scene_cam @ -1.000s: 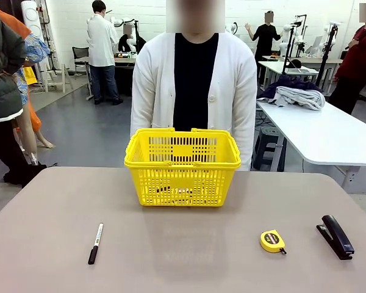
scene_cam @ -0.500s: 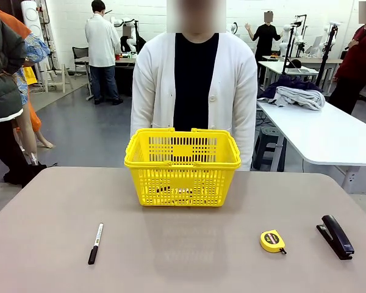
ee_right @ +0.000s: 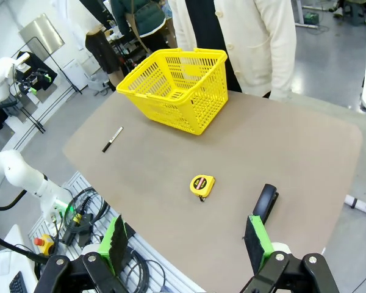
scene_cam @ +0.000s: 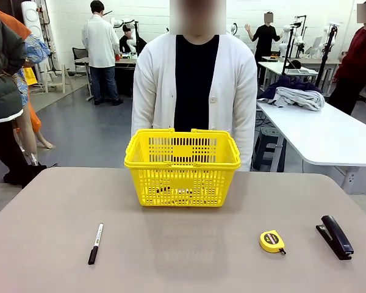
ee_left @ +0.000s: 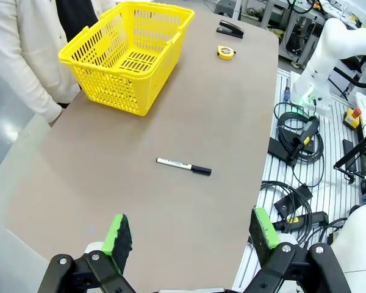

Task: Place the items the person wants into the basket.
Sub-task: Pick up the item the person points to and place it in the Market Basket.

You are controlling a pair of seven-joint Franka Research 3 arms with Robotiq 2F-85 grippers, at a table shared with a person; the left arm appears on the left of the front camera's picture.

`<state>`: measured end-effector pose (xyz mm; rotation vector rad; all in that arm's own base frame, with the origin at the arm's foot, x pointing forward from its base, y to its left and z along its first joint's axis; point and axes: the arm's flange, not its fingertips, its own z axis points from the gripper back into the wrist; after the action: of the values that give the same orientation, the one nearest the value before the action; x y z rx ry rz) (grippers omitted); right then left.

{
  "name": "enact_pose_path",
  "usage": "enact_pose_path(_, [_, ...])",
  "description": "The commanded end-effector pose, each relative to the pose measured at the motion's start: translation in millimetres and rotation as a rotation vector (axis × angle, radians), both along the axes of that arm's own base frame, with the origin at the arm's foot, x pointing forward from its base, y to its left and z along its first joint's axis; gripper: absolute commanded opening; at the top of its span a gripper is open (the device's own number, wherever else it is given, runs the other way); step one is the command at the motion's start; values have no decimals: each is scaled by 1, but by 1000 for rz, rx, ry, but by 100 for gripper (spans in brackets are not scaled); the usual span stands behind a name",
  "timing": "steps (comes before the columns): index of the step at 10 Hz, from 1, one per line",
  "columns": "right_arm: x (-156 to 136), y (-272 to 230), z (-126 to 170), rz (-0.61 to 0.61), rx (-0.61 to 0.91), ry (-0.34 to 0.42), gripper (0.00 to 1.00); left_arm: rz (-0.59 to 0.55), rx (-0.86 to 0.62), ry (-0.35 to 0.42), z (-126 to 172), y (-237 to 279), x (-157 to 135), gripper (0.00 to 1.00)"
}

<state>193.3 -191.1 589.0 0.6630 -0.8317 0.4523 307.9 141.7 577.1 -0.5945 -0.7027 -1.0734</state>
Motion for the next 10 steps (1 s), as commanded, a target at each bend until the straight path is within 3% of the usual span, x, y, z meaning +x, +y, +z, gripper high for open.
enact_pose_path(1, [2,2,0,16,16,-19,100,-14,-12,-15,1,2,-1,100])
enact_pose_path(10, [2,2,0,16,16,-19,100,-14,-12,-15,1,2,-1,100])
